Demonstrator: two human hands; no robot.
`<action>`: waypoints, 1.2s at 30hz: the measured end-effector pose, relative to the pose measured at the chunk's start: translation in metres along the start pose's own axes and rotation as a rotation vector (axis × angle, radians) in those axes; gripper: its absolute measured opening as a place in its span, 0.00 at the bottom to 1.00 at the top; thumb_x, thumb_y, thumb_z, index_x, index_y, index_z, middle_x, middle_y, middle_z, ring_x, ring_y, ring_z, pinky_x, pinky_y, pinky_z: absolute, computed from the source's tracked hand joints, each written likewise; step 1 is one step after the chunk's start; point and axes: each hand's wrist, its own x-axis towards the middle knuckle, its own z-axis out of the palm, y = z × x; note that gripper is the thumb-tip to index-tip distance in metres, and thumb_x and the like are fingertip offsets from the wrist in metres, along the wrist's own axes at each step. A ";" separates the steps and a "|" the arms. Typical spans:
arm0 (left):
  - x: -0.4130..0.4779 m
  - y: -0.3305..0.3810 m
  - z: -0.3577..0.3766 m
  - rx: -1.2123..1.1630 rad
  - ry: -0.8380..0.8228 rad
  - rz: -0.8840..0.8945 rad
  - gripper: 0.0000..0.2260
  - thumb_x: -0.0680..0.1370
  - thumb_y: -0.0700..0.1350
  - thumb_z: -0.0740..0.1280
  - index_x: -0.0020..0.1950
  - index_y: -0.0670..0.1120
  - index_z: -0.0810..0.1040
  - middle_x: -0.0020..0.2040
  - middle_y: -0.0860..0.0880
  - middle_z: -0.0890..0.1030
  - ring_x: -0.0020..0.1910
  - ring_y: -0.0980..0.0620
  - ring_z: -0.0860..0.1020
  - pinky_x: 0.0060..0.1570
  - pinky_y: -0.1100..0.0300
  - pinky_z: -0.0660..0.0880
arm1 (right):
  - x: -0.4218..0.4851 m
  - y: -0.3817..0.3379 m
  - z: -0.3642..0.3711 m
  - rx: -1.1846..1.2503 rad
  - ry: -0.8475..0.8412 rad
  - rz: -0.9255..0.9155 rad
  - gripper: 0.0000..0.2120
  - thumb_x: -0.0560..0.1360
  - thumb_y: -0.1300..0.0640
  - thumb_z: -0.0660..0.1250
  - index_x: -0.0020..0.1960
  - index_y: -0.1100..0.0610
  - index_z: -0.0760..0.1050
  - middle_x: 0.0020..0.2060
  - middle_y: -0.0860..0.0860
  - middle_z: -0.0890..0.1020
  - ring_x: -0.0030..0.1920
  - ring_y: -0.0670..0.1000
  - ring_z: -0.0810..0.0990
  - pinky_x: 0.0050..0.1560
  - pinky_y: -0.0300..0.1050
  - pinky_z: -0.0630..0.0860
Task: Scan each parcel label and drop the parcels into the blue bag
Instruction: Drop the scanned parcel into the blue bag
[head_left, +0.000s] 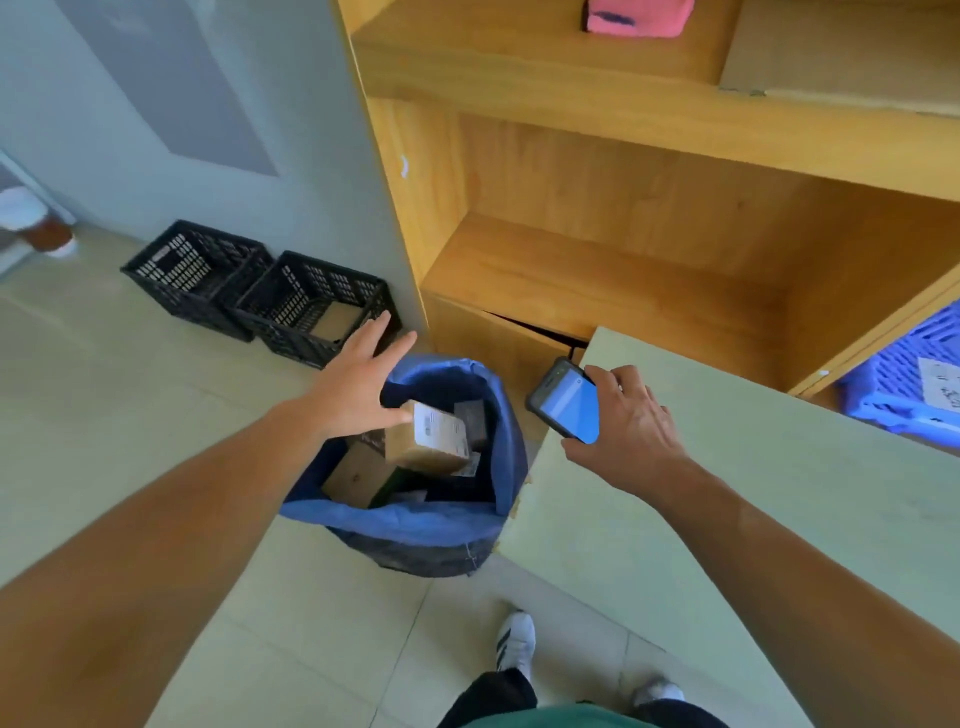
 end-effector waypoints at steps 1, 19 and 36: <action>-0.004 -0.002 0.001 -0.007 0.008 -0.005 0.48 0.72 0.60 0.76 0.83 0.54 0.51 0.83 0.48 0.41 0.82 0.44 0.42 0.76 0.39 0.59 | -0.001 -0.004 0.002 -0.002 -0.005 -0.007 0.40 0.67 0.42 0.72 0.74 0.51 0.62 0.61 0.52 0.69 0.59 0.56 0.75 0.57 0.54 0.75; 0.034 0.107 -0.035 0.003 0.053 -0.004 0.35 0.78 0.62 0.67 0.81 0.56 0.56 0.79 0.51 0.64 0.75 0.47 0.66 0.65 0.46 0.72 | -0.014 0.057 -0.054 0.013 0.095 0.014 0.39 0.66 0.43 0.75 0.72 0.51 0.64 0.57 0.50 0.68 0.54 0.54 0.74 0.52 0.50 0.74; 0.131 0.438 -0.063 -0.063 0.309 0.338 0.28 0.80 0.60 0.64 0.78 0.56 0.65 0.72 0.55 0.71 0.68 0.50 0.72 0.51 0.58 0.71 | -0.076 0.264 -0.220 0.012 0.391 0.288 0.38 0.66 0.39 0.73 0.69 0.52 0.64 0.55 0.50 0.66 0.53 0.55 0.73 0.43 0.49 0.74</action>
